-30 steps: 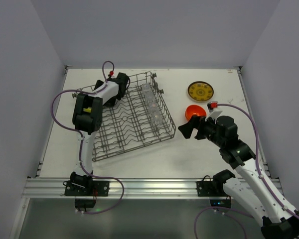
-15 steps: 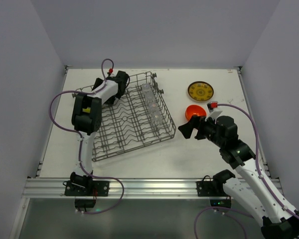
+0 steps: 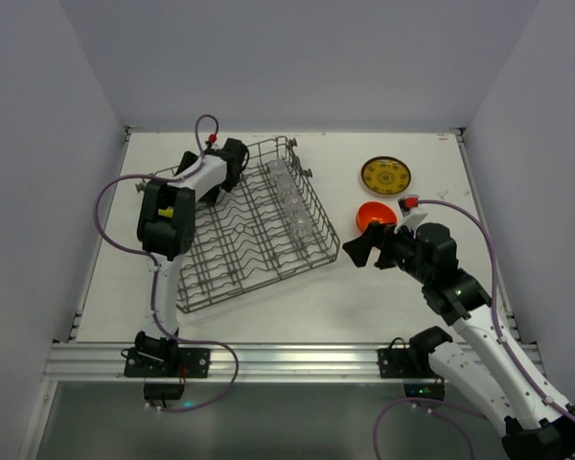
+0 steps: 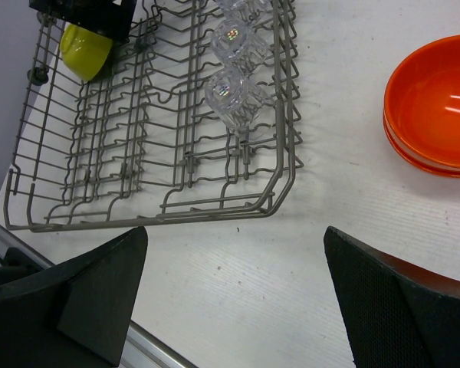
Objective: Unload the mixed dishes from the dish rack
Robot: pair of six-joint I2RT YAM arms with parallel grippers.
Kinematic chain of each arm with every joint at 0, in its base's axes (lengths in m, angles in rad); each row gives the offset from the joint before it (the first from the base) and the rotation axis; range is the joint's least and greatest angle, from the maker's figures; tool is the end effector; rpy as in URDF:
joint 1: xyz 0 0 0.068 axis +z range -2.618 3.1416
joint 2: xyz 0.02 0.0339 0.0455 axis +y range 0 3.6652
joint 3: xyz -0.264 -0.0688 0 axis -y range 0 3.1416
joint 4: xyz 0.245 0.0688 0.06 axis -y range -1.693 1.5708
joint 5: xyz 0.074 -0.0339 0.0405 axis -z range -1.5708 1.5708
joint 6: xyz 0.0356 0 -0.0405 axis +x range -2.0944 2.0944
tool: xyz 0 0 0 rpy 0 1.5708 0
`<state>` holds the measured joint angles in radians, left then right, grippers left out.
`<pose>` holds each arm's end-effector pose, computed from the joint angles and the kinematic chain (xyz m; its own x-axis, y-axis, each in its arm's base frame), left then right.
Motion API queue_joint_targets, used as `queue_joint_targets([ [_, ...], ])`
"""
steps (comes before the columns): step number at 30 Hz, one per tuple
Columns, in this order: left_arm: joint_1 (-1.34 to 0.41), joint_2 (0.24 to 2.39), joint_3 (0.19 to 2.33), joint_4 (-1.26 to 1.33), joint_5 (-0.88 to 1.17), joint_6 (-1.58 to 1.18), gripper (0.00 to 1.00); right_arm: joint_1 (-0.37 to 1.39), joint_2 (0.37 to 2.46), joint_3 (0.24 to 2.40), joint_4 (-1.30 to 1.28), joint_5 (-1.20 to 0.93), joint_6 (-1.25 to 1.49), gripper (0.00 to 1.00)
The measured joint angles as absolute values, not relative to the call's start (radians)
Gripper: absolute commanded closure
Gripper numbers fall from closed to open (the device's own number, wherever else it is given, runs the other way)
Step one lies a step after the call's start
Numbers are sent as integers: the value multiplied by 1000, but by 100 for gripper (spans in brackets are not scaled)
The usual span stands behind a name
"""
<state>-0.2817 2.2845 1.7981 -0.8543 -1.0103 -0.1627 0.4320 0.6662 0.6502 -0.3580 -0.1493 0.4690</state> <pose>0.4490 -0.0985 0.1611 -0.9168 0.1757 -0.3586 -0.1888 0.6007 0.7768 0.1431 0.0718 0.2928 -0.5399 0.2433 -0.8058 -0.3315 0.8185 0.4692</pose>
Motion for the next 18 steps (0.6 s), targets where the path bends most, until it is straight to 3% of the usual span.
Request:
queue_joint_targets([
  [11, -282, 2284, 1784, -882, -1039, -160, 9, 432, 665, 650, -358, -149, 469, 1],
  [18, -282, 2283, 1769, -898, -1050, -164, 14, 432, 665, 650, -358, -149, 469, 1],
])
